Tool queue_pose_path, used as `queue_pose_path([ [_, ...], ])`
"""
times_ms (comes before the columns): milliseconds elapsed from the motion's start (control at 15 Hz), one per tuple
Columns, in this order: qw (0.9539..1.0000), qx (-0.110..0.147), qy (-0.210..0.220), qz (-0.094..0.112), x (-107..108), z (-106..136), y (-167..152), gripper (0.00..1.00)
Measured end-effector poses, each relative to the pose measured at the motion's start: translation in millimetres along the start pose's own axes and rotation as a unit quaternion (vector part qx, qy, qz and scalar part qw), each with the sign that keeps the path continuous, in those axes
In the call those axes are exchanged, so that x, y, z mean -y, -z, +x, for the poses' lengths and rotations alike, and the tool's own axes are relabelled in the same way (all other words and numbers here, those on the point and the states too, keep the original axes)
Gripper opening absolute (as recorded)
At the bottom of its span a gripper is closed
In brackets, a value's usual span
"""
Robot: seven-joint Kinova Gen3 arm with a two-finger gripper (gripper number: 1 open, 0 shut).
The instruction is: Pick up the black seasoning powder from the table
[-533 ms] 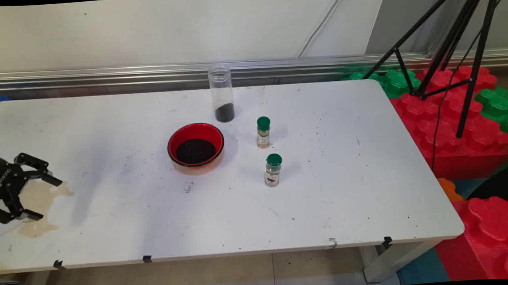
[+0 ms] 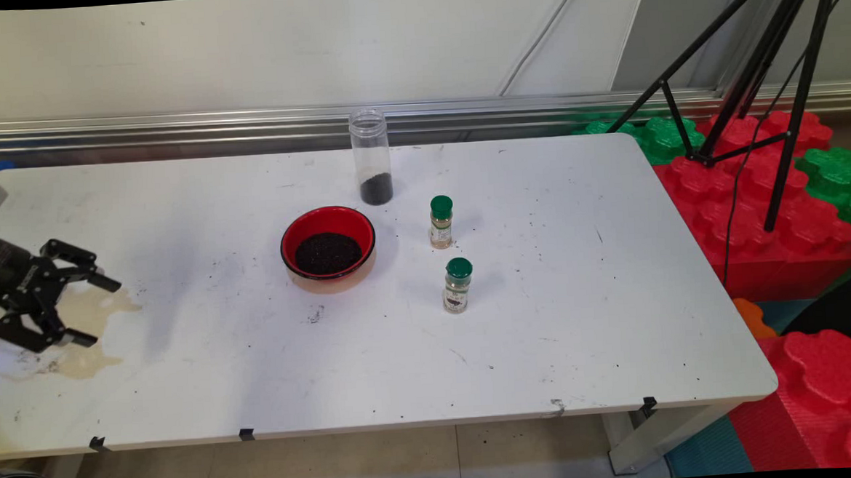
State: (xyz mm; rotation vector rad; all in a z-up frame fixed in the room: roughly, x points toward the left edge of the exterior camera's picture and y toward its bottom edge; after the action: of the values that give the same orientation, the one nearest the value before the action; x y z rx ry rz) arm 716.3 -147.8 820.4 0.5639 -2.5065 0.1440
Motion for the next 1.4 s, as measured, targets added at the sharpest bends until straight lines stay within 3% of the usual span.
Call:
queue_pose_path([
  [600,0.9984,-0.033,0.013,0.044,27,28,-14,1.0],
  [1400,0.9921,-0.083,0.023,0.092,68,66,-45,1.0],
])
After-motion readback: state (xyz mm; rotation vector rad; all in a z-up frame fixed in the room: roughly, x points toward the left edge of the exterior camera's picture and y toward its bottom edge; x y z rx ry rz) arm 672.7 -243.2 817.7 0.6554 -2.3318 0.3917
